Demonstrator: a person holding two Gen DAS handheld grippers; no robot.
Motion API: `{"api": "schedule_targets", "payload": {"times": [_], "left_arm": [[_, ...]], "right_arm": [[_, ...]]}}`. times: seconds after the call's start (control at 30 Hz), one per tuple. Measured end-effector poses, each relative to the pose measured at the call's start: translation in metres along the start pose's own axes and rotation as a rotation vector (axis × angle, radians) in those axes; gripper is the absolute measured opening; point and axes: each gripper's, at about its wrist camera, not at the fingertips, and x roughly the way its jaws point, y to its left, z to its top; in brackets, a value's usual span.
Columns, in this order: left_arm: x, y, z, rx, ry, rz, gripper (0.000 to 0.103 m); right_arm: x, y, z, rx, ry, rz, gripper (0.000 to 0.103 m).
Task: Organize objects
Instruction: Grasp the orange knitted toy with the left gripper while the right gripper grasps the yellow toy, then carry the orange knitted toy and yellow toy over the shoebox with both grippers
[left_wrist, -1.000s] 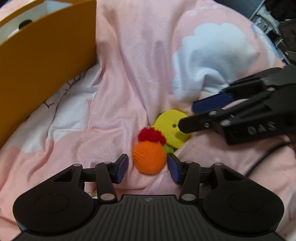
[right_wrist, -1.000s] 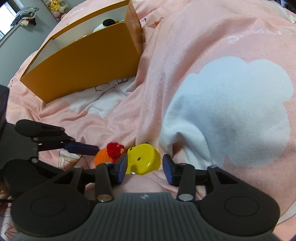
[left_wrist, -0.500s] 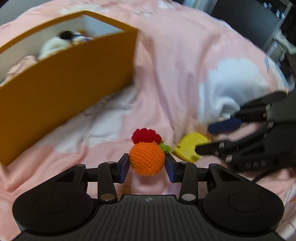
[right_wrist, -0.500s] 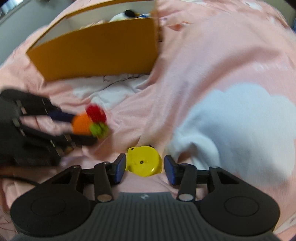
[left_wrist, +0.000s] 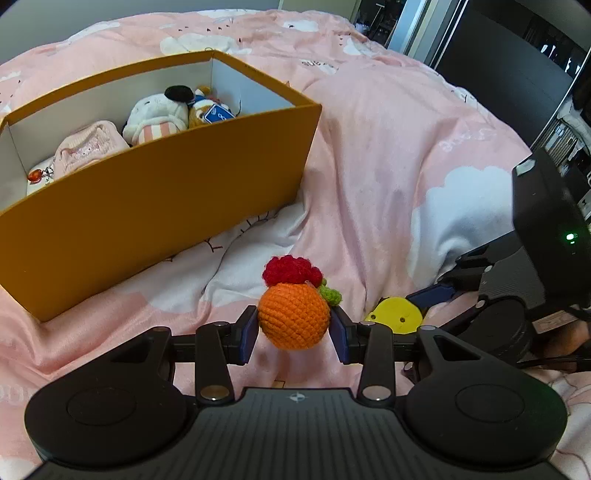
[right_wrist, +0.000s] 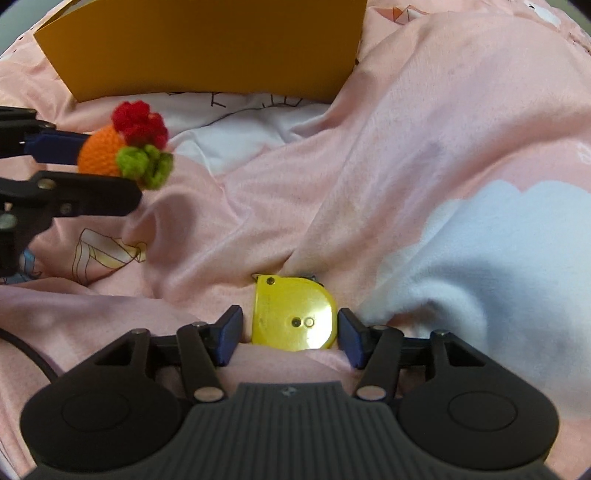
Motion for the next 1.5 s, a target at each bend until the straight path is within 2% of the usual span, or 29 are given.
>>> {"api": "schedule_targets", "payload": {"times": [0.07,0.23,0.4,0.5,0.63,0.77,0.87,1.03,1.17,1.3,1.37,1.5], "left_arm": [[-0.003,0.002,-0.001,-0.005,-0.009,-0.009,0.046],[-0.016,0.007,0.002,-0.03,-0.043,-0.037,0.046],[-0.04,0.02,0.017,-0.086,-0.091,-0.069,0.046],[-0.058,0.029,0.036,-0.102,-0.133,-0.071,0.046],[-0.076,0.043,0.07,-0.105,-0.171,-0.043,0.046],[-0.078,0.06,0.104,-0.107,-0.177,-0.004,0.046],[-0.066,0.074,0.121,-0.117,-0.155,0.019,0.046],[-0.031,0.104,0.135,-0.159,-0.088,0.026,0.046],[-0.009,0.12,0.134,-0.179,-0.046,0.007,0.046],[0.006,0.131,0.131,-0.185,-0.022,-0.012,0.046],[0.012,0.134,0.131,-0.188,-0.014,-0.02,0.046],[0.018,0.139,0.132,-0.19,-0.012,-0.027,0.046]], "right_arm": [[0.0,-0.002,-0.001,0.01,-0.007,0.005,0.052],[-0.01,-0.005,-0.004,0.029,-0.047,0.022,0.051],[-0.046,-0.019,0.006,0.079,-0.152,0.072,0.051],[-0.079,-0.021,0.028,0.059,-0.244,0.096,0.052],[-0.12,-0.014,0.071,-0.031,-0.351,0.127,0.052],[-0.137,-0.003,0.129,-0.131,-0.38,0.143,0.052],[-0.118,0.005,0.174,-0.213,-0.333,0.101,0.052],[-0.058,0.009,0.228,-0.291,-0.123,0.068,0.052],[-0.016,0.01,0.249,-0.306,0.05,0.06,0.052],[0.01,0.014,0.264,-0.319,0.15,0.024,0.052],[0.017,0.025,0.265,-0.36,0.185,0.0,0.052],[0.036,0.046,0.265,-0.499,0.283,-0.1,0.052]]}}
